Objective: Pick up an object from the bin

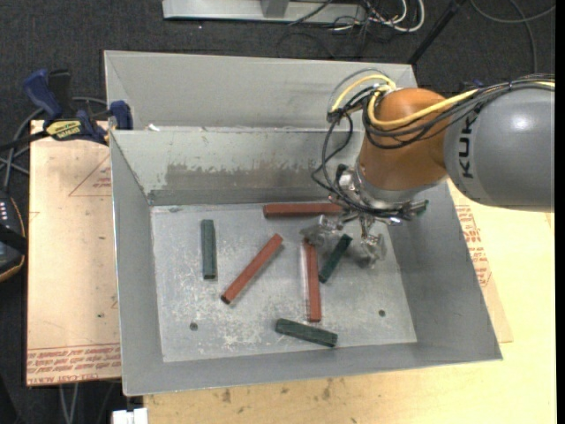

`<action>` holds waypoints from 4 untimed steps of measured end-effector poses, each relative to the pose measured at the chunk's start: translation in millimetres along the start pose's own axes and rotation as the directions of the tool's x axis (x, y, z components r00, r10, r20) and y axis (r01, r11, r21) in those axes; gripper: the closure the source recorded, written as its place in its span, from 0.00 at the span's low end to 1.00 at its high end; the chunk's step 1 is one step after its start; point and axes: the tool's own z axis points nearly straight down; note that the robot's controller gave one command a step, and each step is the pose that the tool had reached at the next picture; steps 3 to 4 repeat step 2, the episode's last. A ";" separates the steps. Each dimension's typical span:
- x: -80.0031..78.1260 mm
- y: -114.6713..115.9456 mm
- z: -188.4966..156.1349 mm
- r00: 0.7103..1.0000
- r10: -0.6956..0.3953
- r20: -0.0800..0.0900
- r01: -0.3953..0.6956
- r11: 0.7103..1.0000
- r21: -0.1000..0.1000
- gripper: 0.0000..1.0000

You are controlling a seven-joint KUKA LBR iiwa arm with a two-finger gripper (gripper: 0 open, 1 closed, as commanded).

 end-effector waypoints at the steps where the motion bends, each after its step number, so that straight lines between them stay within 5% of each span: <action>1: 1.1 -1.8 -3.4 1.000 -0.001 -0.003 0.001 1.000 0.004 1.00; 2: 56.7 -9.6 -160.3 0.977 -0.212 -0.006 0.212 0.977 0.007 1.00; 4: 56.7 -9.6 -160.3 0.977 -0.212 -0.006 0.212 0.977 0.007 1.00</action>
Offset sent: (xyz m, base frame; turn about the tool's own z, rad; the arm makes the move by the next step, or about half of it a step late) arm 0.0000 0.0000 0.0000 0.0000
